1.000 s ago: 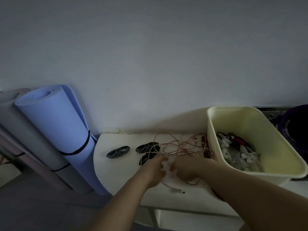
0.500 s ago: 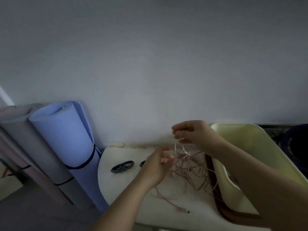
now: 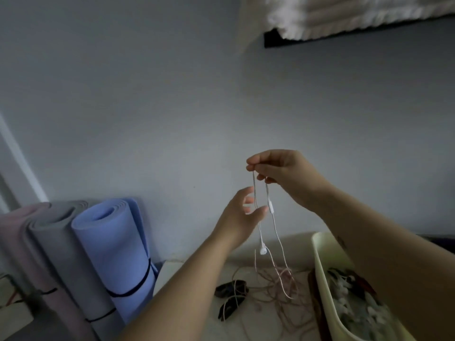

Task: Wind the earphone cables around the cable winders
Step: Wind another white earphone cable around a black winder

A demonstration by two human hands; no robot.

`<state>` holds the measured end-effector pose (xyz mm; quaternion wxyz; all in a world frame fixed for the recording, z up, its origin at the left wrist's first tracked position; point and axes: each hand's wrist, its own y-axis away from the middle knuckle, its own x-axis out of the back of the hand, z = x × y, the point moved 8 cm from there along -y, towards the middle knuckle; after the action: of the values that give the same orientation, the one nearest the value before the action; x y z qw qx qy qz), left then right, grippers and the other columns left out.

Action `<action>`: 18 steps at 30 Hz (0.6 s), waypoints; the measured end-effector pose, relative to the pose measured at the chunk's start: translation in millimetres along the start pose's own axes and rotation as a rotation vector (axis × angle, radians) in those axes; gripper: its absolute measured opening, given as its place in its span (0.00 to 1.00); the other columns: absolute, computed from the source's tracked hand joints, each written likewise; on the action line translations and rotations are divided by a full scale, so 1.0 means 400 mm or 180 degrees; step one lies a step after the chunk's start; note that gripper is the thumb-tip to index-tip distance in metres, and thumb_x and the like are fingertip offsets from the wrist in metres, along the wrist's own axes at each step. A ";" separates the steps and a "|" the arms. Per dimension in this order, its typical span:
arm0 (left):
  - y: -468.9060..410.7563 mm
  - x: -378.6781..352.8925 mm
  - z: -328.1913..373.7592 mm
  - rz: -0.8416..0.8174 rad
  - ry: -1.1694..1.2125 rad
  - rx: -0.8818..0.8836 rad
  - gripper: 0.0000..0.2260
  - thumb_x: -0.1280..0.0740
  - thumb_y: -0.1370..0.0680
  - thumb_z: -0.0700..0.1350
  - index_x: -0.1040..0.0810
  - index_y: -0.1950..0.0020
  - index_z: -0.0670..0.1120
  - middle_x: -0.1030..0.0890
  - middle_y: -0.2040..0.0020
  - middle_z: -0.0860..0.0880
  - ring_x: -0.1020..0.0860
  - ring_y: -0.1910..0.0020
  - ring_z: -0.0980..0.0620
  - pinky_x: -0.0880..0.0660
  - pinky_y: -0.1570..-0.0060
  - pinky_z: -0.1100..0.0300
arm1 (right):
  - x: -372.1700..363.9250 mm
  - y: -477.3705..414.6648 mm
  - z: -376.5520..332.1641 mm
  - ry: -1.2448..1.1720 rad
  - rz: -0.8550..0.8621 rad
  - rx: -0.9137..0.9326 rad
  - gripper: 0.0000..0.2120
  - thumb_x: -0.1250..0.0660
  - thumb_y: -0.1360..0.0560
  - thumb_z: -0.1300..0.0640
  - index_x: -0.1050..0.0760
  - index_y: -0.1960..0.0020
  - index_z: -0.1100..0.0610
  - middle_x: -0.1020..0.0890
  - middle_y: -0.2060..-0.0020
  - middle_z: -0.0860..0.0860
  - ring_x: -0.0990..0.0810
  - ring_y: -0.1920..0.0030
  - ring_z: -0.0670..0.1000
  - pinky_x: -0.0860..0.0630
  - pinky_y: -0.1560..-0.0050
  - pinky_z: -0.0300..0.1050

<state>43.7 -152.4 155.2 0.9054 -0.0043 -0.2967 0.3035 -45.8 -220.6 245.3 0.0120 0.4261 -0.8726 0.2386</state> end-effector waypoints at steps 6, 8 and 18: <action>-0.062 0.074 0.135 0.0026 0.0279 -0.0180 0.12 0.44 0.17 0.45 0.21 0.51 0.50 0.24 0.63 0.53 0.19 0.59 0.54 0.25 0.46 0.59 | 0.036 -0.062 -0.110 0.0151 0.0134 0.0297 0.11 0.35 0.24 0.65 0.21 0.55 0.50 0.16 0.61 0.45 0.19 0.56 0.42 0.26 0.55 0.33; -0.081 0.107 0.152 0.0181 0.0666 -0.0086 0.14 0.46 0.17 0.45 0.23 0.55 0.49 0.28 0.68 0.51 0.24 0.66 0.52 0.22 0.46 0.51 | 0.056 -0.078 -0.137 0.0316 0.0224 0.0389 0.10 0.35 0.24 0.64 0.22 0.52 0.49 0.16 0.60 0.46 0.18 0.54 0.47 0.25 0.51 0.37; -0.102 0.247 0.201 0.0807 0.2191 0.0037 0.15 0.48 0.16 0.43 0.25 0.57 0.47 0.34 0.70 0.51 0.32 0.70 0.54 0.25 0.56 0.56 | 0.158 -0.058 0.178 0.1715 0.0871 -0.0898 0.08 0.36 0.26 0.64 0.19 0.54 0.58 0.16 0.60 0.55 0.23 0.66 0.51 0.25 0.63 0.41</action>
<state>85.8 -145.0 281.9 0.9075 -0.1377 0.0299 0.3958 -55.5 -309.8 205.8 0.2691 0.2207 -0.9115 0.2190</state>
